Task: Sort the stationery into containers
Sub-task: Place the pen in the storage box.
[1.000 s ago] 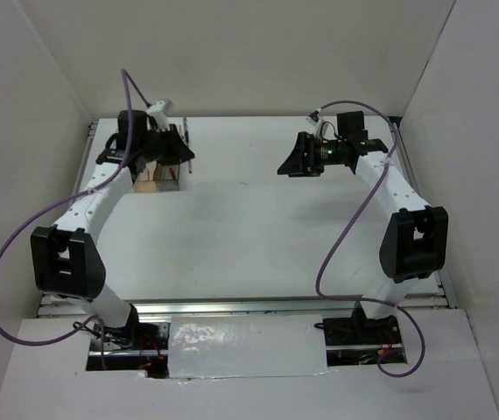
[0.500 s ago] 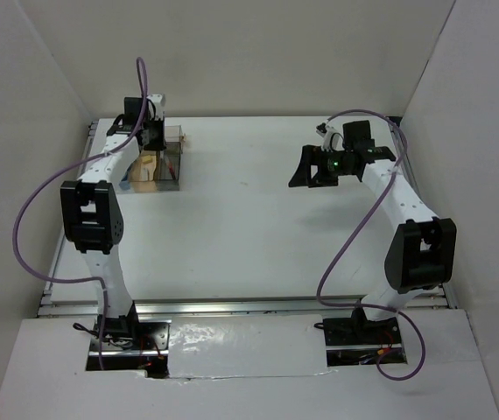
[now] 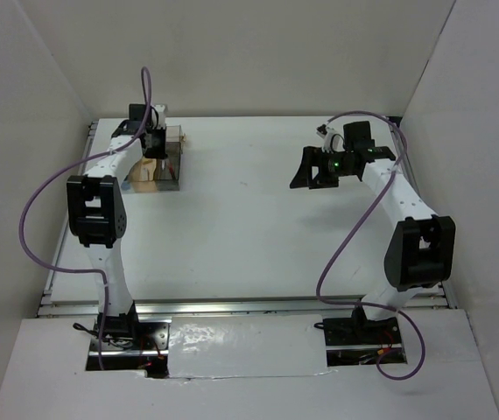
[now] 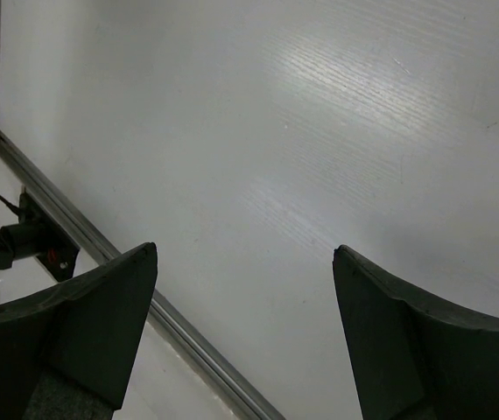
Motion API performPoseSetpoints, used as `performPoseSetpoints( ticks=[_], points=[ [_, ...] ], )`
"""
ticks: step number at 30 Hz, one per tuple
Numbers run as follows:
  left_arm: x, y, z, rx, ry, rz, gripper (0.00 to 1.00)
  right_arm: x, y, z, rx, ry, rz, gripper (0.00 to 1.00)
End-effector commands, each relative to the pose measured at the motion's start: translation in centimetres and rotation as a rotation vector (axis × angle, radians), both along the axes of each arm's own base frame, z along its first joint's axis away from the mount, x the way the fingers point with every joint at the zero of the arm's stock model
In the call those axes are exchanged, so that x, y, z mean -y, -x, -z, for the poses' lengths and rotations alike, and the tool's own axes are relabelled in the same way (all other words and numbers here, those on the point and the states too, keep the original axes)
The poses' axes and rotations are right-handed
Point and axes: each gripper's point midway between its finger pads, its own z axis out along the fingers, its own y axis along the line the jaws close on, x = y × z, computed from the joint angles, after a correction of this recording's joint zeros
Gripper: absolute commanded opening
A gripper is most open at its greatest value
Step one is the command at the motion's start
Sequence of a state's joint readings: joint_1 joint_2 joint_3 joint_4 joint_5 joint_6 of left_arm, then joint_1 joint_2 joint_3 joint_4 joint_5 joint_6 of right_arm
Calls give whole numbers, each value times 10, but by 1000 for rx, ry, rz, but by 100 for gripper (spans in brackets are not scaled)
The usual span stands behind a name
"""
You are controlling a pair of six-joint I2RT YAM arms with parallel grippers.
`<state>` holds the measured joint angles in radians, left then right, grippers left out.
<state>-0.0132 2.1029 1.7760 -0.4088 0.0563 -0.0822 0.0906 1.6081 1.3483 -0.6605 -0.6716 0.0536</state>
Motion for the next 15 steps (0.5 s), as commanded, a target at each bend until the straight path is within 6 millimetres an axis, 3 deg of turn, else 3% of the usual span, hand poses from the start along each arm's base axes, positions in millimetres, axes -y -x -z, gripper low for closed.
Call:
performPoseSetpoints(
  ticks=[1,8,15],
  points=[
    [5,7,12,-37,28,16,10,0,-1,-5,2,-10,-19,87],
    [10,12,23,-74,37,42,20,0,1,-2,-2,-6,-22,87],
    [14,17,29,-109,59,62,22,1,0,0,-12,-3,-21,87]
  ],
)
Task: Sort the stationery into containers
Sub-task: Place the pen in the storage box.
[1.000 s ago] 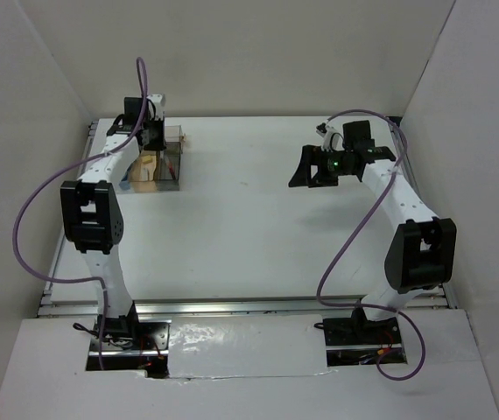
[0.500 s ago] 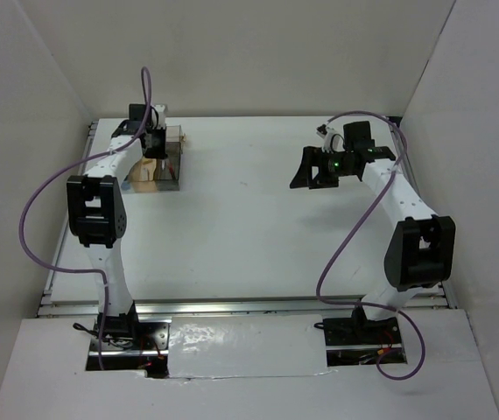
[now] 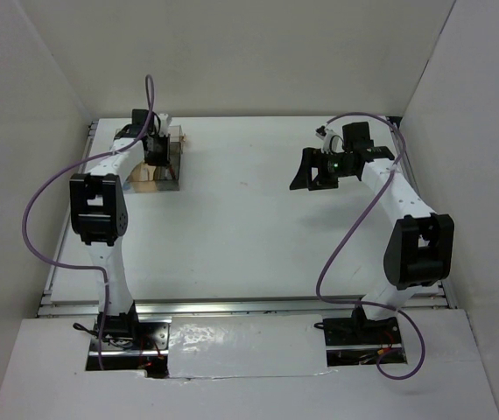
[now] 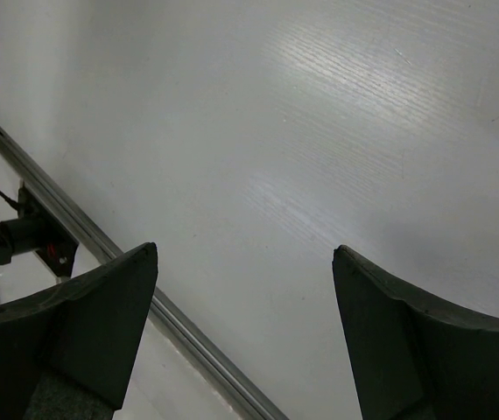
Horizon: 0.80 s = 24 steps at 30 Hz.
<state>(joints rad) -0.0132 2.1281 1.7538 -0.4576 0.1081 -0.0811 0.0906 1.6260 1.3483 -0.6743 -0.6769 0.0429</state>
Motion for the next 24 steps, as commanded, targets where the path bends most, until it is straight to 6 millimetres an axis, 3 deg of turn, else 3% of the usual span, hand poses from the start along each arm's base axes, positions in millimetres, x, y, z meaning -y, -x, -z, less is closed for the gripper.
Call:
performPoseSetpoints(
  ticks=[1,8,13,15,18,22,23,24],
  points=[
    [6,1,3,-18,22,31,22,1,-2,-6,11,-4,-13,87],
    [4,3,8,-34,15,33,27,1,-1,-5,6,-6,-15,86],
    [3,2,10,-39,13,24,41,1,-1,-5,6,-3,-16,86],
    [2,0,8,-33,4,17,49,1,-1,-4,3,-2,-14,86],
    [2,-7,-8,10,11,23,50,2,-1,-5,7,2,-12,86],
    [10,-26,-86,214,64,55,51,5,-2,-12,36,22,-1,85],
    [-3,-27,-120,285,80,31,51,6,-3,-16,48,27,-2,85],
    [3,-25,-161,369,114,54,52,9,-6,-21,64,41,12,85]
  ],
)
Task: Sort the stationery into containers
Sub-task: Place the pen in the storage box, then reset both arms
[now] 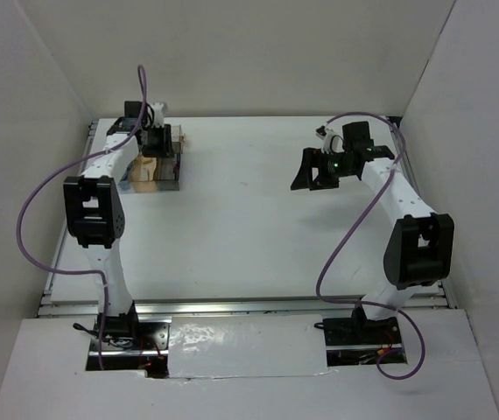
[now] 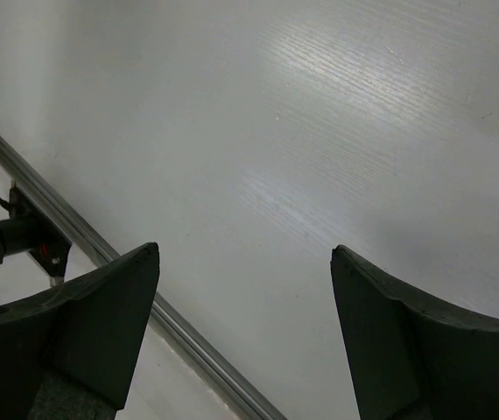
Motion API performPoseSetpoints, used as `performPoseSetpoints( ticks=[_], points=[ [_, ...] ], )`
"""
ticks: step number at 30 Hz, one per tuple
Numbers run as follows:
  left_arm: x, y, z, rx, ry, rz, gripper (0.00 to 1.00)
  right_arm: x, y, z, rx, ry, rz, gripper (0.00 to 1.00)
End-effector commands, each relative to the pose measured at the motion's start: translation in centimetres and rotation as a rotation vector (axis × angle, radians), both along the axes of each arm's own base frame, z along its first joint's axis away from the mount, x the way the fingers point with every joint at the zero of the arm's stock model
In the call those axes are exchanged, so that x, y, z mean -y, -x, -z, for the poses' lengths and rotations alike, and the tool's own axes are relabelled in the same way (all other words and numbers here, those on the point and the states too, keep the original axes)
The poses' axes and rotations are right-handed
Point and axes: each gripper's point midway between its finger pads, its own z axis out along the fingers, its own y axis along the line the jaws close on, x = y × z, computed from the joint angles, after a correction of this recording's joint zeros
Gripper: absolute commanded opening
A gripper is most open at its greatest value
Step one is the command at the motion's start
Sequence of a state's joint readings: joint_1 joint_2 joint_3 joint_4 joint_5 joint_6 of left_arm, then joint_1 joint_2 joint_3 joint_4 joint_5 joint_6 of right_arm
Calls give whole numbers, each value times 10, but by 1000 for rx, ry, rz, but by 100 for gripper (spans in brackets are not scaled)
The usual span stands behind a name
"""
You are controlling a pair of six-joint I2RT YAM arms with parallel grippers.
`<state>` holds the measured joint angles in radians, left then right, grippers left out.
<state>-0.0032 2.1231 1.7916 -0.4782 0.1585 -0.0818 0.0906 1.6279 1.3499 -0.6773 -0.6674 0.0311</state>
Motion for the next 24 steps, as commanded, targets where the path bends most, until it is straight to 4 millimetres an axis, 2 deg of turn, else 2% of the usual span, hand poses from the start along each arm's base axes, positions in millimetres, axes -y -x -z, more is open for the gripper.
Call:
performPoseSetpoints(
  ticks=[1,3,4,5,6,7,8,9,10,11,12,13,14,15,17,18,19,21,22,23,24],
  points=[
    [2,-18,-167,388,88,43,52,10,-7,-27,70,35,22,85],
    [9,-7,-200,443,112,74,54,17,-8,-33,104,67,15,85],
    [12,6,-221,476,120,86,55,25,-12,-39,134,94,35,85],
    [14,13,-227,479,128,88,76,30,-13,-41,144,113,45,86],
    [17,24,-218,451,137,100,99,35,-13,-44,158,135,59,88],
    [16,41,-232,474,127,108,99,47,-16,-45,177,185,87,89],
    [15,51,-230,469,113,115,99,54,-14,-50,195,212,108,90],
    [14,65,-203,412,104,114,99,62,-11,-47,195,241,128,93],
    [5,81,-217,465,61,85,99,72,-9,-47,206,267,151,100],
    [3,90,-213,466,48,89,99,83,-8,-60,261,303,195,100],
    [2,105,-183,406,41,95,99,87,-4,-58,270,320,208,100],
    [-1,122,-193,442,25,102,99,91,4,-46,261,343,210,100],
    [-3,131,-187,436,23,94,99,110,7,-56,304,369,273,100],
    [-5,148,-176,419,21,86,99,114,16,-42,279,381,278,100],
    [-12,168,-158,397,-25,89,99,123,30,-30,271,399,298,100],
    [-13,174,-153,387,-28,85,99,125,33,-26,265,402,305,100],
    [-13,183,-136,350,-30,88,100,130,37,-22,260,404,321,100],
    [-16,192,-131,347,-44,79,99,131,51,-9,244,395,327,100],
    [-18,199,-117,319,-48,74,99,133,54,-6,250,395,336,100],
    [-20,203,-117,324,-53,68,99,134,61,5,231,403,339,100],
    [-21,205,-114,325,-59,70,100,134,65,3,247,403,348,100]
  ],
)
